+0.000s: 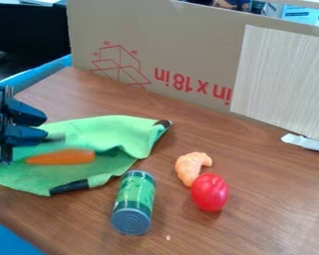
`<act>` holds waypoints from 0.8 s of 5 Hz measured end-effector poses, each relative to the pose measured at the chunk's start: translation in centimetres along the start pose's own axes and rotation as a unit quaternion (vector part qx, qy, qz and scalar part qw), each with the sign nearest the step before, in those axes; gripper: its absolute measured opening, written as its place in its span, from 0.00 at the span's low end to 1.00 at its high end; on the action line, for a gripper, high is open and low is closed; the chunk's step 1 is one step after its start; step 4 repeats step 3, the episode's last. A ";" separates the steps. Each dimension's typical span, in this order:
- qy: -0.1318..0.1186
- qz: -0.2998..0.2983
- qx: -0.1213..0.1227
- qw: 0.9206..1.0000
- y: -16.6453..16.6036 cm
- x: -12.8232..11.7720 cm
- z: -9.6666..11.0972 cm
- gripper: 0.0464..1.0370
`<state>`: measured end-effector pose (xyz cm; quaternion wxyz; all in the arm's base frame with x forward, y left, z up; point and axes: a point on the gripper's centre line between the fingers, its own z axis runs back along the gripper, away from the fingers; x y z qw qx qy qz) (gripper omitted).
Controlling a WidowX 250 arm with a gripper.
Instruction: Folds the cloth from the top to bottom
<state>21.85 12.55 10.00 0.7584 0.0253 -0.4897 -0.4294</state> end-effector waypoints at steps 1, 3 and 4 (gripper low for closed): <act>0.001 0.012 -0.011 1.000 -0.1 0.0 0.1 0.77; -0.001 0.074 -0.076 0.994 2.4 1.1 2.0 0.97; -0.001 0.074 -0.076 0.994 2.4 1.1 2.0 0.97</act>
